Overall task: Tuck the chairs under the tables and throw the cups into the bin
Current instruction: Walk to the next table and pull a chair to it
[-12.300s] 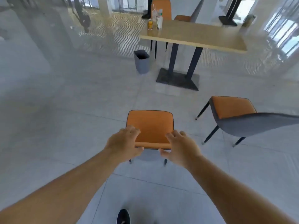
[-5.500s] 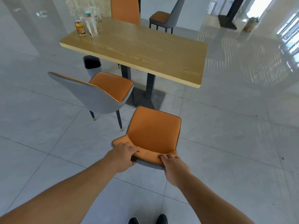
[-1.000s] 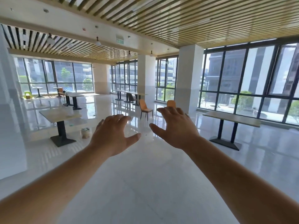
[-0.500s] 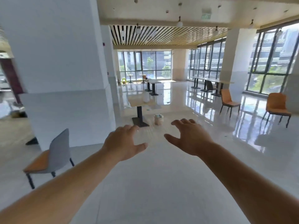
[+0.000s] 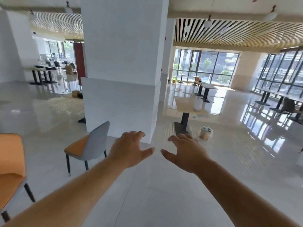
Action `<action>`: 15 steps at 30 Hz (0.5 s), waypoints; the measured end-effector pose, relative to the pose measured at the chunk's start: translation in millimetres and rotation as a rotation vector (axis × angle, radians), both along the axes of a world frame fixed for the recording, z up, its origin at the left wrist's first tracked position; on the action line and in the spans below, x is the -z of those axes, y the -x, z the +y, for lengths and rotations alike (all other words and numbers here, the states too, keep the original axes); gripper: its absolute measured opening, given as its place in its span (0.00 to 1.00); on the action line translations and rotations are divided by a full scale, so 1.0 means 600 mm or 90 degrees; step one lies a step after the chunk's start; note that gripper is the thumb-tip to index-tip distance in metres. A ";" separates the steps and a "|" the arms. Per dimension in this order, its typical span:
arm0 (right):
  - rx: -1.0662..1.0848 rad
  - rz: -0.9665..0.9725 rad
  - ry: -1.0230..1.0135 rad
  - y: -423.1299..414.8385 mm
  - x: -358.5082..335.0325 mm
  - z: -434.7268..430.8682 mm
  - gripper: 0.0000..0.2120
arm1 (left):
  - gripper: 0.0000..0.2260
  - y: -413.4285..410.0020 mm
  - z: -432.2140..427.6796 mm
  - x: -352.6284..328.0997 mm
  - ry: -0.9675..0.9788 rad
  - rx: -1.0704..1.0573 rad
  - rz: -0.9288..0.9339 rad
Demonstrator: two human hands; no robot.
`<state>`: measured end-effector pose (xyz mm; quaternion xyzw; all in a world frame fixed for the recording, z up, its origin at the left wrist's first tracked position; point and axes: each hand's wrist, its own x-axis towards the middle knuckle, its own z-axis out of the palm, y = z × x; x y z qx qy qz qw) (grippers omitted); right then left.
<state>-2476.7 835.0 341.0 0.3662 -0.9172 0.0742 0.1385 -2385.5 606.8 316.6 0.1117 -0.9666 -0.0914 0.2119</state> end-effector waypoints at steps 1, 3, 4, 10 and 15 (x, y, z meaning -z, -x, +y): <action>-0.010 -0.002 -0.013 0.031 -0.006 -0.023 0.40 | 0.40 0.030 -0.024 0.001 -0.006 -0.002 0.001; -0.023 0.007 -0.039 0.098 -0.028 -0.065 0.40 | 0.40 0.092 -0.072 -0.012 -0.012 -0.005 -0.005; -0.022 0.017 -0.041 0.137 -0.043 -0.086 0.40 | 0.40 0.127 -0.097 -0.022 -0.017 -0.010 -0.001; -0.037 0.037 0.027 0.340 -0.076 -0.206 0.38 | 0.40 0.318 -0.206 -0.044 -0.016 -0.022 0.007; -0.079 0.011 -0.005 0.517 -0.016 -0.302 0.38 | 0.38 0.461 -0.303 0.001 0.003 -0.059 -0.049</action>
